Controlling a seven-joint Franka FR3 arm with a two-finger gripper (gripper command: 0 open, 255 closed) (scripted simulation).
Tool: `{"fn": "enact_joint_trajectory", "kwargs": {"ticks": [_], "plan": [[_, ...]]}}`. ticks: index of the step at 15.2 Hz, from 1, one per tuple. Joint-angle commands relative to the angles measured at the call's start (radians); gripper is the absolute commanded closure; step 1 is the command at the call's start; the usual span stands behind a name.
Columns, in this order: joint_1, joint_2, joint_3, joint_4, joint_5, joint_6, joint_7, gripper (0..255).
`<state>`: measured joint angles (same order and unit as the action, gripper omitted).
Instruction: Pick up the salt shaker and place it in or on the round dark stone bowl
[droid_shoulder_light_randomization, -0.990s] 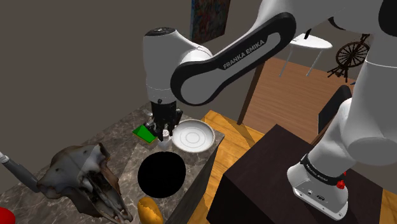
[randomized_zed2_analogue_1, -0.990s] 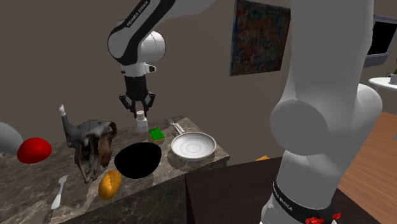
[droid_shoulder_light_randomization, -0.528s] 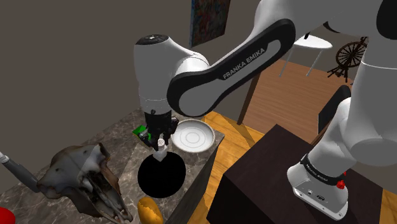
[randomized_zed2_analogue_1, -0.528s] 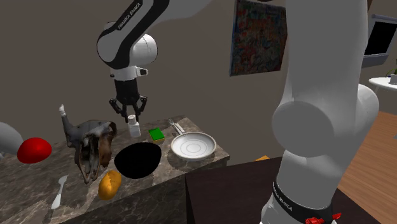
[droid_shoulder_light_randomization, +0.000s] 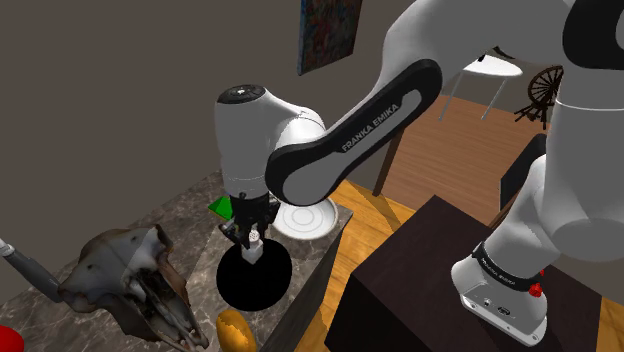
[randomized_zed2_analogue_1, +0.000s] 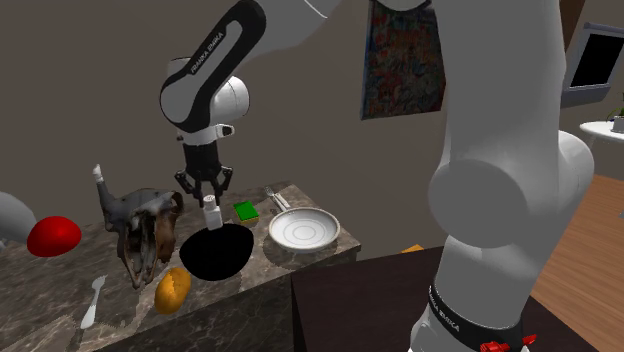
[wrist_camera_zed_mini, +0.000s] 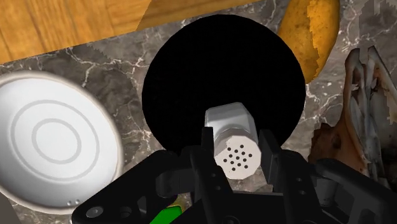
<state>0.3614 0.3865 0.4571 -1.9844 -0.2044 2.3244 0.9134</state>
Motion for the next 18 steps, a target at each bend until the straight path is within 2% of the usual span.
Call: {"fn": "enact_joint_trajectory", "kwargs": {"ticks": [1,9,16,17,18], "plan": [[0.003,0.016,-0.006,-0.007,-0.01,0.021,0.005,255],[0.025,0.09,-0.035,-0.015,-0.056,0.099,0.034,255],[0.025,0.09,-0.035,-0.015,-0.056,0.099,0.034,255],[0.025,0.09,-0.035,-0.015,-0.056,0.099,0.034,0],[0.025,0.09,-0.035,-0.015,-0.056,0.099,0.034,0]]}}
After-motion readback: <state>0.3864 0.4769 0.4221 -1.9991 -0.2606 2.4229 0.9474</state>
